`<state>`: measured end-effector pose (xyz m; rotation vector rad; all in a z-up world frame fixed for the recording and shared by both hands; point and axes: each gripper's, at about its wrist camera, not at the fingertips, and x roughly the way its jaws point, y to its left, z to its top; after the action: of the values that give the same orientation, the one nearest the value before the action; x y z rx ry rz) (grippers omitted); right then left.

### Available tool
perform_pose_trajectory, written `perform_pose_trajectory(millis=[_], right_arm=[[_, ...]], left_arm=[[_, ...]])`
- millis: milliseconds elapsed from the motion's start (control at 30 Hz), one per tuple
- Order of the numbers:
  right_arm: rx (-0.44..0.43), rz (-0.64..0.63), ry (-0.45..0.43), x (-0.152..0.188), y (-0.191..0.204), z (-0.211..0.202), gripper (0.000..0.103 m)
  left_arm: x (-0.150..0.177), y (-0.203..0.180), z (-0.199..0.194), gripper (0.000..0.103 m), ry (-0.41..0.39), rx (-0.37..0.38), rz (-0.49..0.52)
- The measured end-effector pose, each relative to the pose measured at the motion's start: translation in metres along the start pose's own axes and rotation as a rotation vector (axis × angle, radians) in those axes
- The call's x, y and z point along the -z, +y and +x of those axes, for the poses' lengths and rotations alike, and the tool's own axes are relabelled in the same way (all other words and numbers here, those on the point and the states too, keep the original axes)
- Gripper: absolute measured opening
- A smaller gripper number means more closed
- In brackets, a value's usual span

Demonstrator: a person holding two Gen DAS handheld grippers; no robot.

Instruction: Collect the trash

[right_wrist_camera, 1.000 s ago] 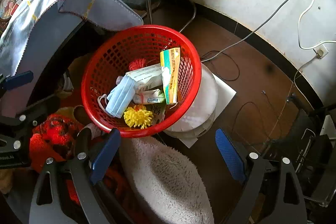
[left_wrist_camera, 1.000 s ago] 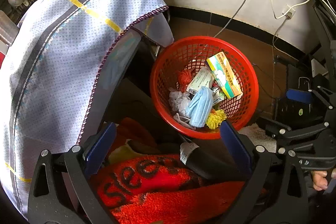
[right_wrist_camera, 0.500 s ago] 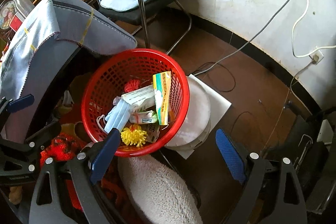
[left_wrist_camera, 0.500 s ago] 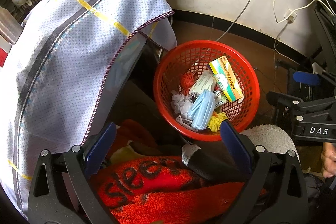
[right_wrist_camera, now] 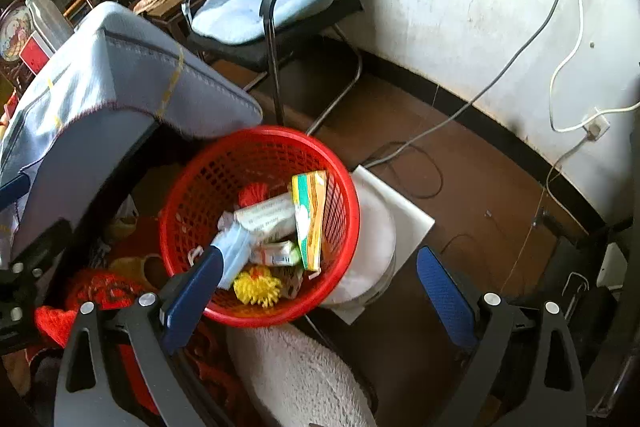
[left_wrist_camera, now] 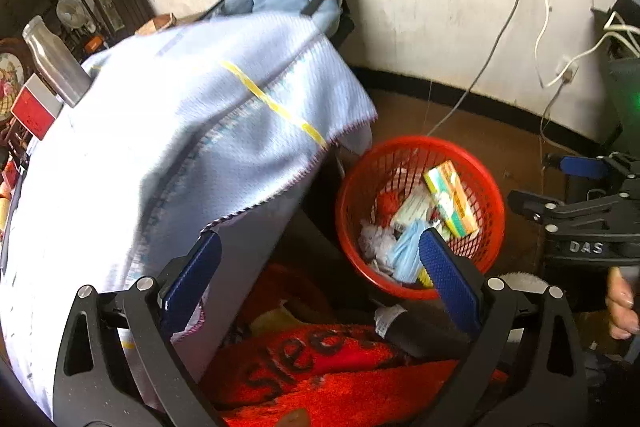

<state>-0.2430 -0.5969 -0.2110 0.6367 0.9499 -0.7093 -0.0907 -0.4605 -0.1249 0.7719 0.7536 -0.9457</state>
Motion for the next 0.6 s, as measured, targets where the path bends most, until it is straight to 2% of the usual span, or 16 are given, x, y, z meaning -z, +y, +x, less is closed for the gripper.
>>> perform_pose_trajectory(millis=[133, 233, 400, 467, 500, 600], right_arm=[[0.003, 0.031, -0.092, -0.014, 0.004, -0.016, 0.096], [0.015, 0.031, -0.145, -0.024, 0.015, -0.023, 0.096], [0.065, 0.014, -0.148, -0.039, 0.041, -0.019, 0.096], [0.124, 0.004, -0.210, -0.052, 0.051, -0.028, 0.096], [0.143, 0.004, -0.296, -0.061, 0.057, -0.042, 0.096], [0.119, -0.042, -0.453, -0.093, 0.092, -0.075, 0.097]], left_arm=[[-0.009, 0.037, -0.042, 0.095, -0.101, -0.011, -0.053], [-0.014, 0.087, -0.073, 0.096, -0.153, 0.004, -0.145], [-0.025, 0.140, -0.068, 0.096, -0.116, 0.032, -0.190], [-0.031, 0.159, -0.069, 0.096, -0.133, 0.039, -0.183], [-0.033, 0.169, -0.071, 0.096, -0.151, 0.037, -0.181], [-0.038, 0.192, -0.067, 0.096, -0.183, 0.023, -0.178]])
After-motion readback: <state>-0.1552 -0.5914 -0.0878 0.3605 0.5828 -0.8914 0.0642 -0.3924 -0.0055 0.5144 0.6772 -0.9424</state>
